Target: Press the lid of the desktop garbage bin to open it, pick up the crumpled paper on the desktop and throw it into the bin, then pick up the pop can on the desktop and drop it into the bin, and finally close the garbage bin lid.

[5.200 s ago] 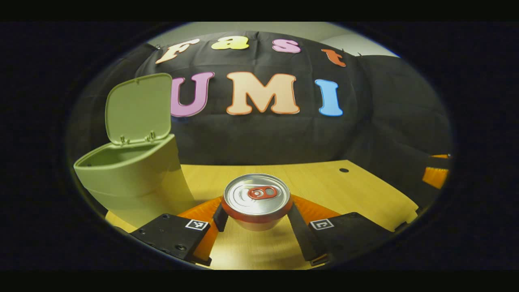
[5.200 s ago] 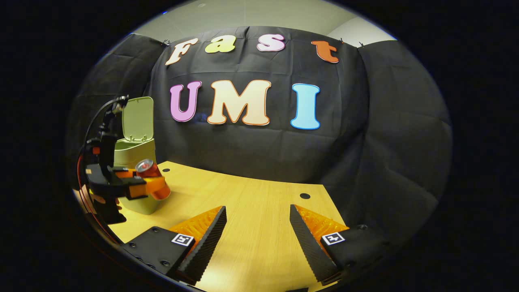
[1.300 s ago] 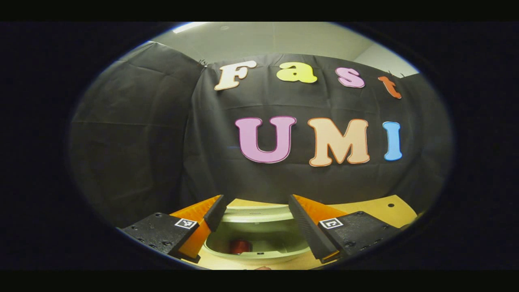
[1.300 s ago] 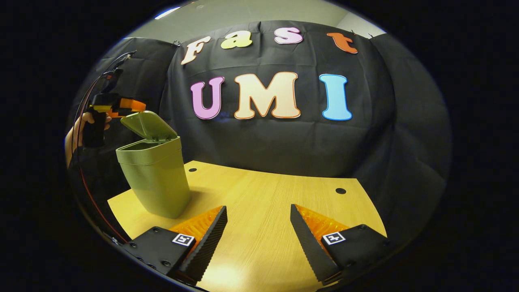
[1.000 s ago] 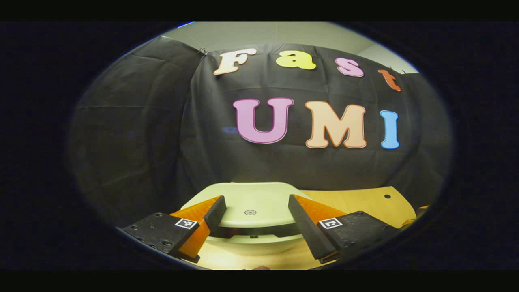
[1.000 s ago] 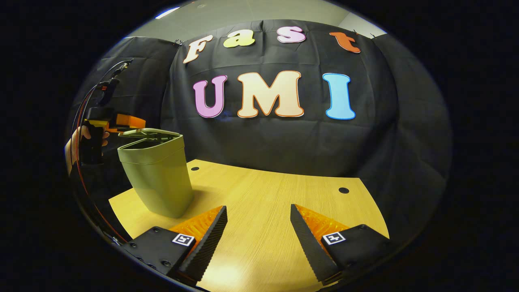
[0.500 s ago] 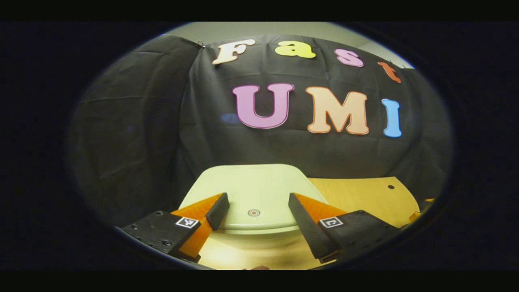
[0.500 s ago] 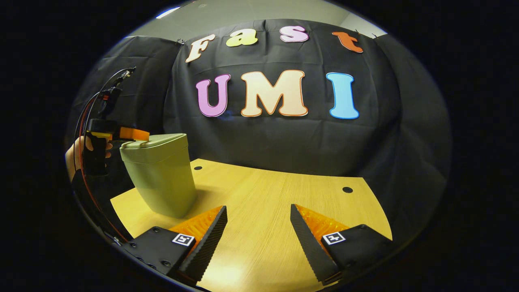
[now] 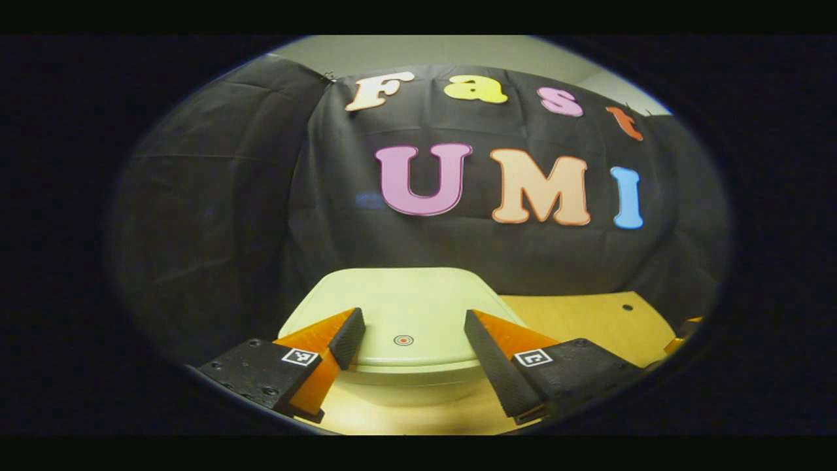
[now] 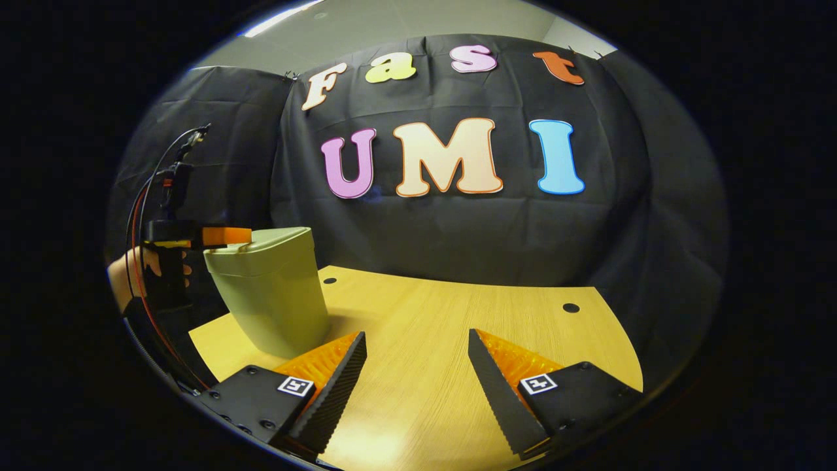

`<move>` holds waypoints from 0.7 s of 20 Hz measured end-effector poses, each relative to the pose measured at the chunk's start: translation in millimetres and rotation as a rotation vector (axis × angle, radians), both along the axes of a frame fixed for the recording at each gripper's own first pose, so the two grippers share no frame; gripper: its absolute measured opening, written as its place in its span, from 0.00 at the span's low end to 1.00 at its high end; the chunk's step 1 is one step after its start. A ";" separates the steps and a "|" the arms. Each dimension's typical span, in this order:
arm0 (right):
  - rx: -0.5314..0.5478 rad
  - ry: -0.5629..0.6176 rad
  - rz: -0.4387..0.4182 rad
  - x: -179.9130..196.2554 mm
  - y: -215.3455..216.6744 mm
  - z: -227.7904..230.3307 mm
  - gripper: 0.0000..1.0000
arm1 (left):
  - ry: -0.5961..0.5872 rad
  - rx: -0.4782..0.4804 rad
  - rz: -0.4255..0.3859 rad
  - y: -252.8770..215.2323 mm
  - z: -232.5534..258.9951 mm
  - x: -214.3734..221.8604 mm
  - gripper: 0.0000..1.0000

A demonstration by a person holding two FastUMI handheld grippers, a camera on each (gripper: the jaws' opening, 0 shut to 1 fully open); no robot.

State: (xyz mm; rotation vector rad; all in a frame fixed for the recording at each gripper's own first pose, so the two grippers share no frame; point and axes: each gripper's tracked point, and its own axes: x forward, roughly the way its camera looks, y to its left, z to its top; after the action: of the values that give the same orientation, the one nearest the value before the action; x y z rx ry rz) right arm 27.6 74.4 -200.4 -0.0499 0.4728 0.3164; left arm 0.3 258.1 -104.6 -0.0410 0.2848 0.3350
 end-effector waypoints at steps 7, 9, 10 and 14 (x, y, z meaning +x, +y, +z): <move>0.028 -0.196 -0.099 18.9 -35.8 72.1 1.00 | -0.227 0.049 -0.078 -62.9 57.6 15.1 0.94; 0.044 -0.241 -0.132 20.9 -45.8 92.5 0.98 | -0.273 0.092 -0.128 -89.3 72.9 16.7 0.93; 0.052 -0.264 -0.147 19.0 -51.5 102.2 0.98 | -0.285 0.101 -0.159 -104.5 78.4 19.7 0.92; 0.074 -0.345 -0.201 12.7 -72.6 135.4 0.98 | -0.328 0.059 -0.257 -165.4 92.8 21.0 0.92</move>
State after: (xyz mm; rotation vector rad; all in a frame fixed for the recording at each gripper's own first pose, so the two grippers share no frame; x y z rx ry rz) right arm 40.4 1.8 -65.0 0.0153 0.1217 0.1227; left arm 21.3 92.6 -11.9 -0.0006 -0.0456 0.0775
